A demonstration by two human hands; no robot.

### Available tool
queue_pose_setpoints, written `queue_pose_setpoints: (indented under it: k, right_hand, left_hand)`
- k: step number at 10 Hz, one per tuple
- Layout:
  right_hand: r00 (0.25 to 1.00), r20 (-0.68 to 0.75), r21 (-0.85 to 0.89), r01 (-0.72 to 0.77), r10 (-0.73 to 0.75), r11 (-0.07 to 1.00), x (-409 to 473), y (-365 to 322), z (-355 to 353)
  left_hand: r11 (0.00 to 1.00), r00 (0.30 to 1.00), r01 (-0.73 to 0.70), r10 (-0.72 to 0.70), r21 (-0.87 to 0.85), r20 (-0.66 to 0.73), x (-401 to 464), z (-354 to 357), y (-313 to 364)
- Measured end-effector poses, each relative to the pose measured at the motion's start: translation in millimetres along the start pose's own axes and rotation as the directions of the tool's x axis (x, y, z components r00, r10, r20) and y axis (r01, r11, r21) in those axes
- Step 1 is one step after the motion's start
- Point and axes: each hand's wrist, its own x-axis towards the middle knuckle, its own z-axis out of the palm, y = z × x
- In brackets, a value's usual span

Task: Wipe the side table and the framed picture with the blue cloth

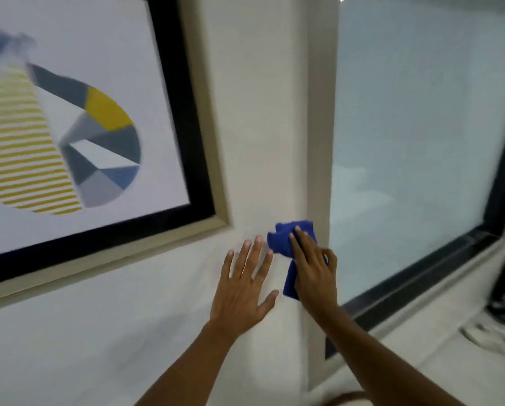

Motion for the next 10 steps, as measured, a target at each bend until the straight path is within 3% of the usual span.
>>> queue_pose_setpoints:
  k: [1,2,3,4,5,6,8,9,10]
  right_hand:
    - [0.973,0.193,-0.062,-0.113,0.123,0.992,-86,47,8]
    - [0.838,0.444,-0.219,-0.243,0.318,0.945,-224,106,17]
    - [0.685,0.589,-0.312,-0.296,0.428,0.903,-316,141,23]
    - [0.509,0.700,-0.400,-0.301,0.501,0.866,-455,201,42]
    - [0.392,0.781,-0.411,-0.264,0.486,0.873,-538,233,61]
    - [0.339,0.787,-0.452,-0.249,0.514,0.856,-631,246,94]
    - [0.337,0.751,-0.452,-0.364,0.567,0.815,-666,245,113]
    - [0.222,0.806,-0.463,-0.341,0.549,0.818,-638,256,107]
    - [-0.035,0.866,-0.486,-0.291,0.498,0.824,-553,261,93]
  left_hand:
    - [0.996,0.987,-0.027,0.040,-0.082,0.157,-34,59,49]
    - [0.966,0.921,0.028,0.074,-0.255,0.383,-103,142,136]
    - [0.932,0.860,0.080,0.115,-0.354,0.496,-161,196,194]
    - [0.884,0.771,0.141,0.185,-0.446,0.610,-256,289,282]
    - [0.860,0.725,0.142,0.247,-0.489,0.643,-313,346,333]
    - [0.851,0.692,0.125,0.294,-0.511,0.659,-367,412,378]
    - [0.873,0.645,-0.026,0.387,-0.487,0.659,-395,457,391]
    - [0.885,0.568,-0.017,0.392,-0.466,0.724,-370,449,385]
    - [0.896,0.447,-0.049,0.414,-0.441,0.793,-309,409,360]
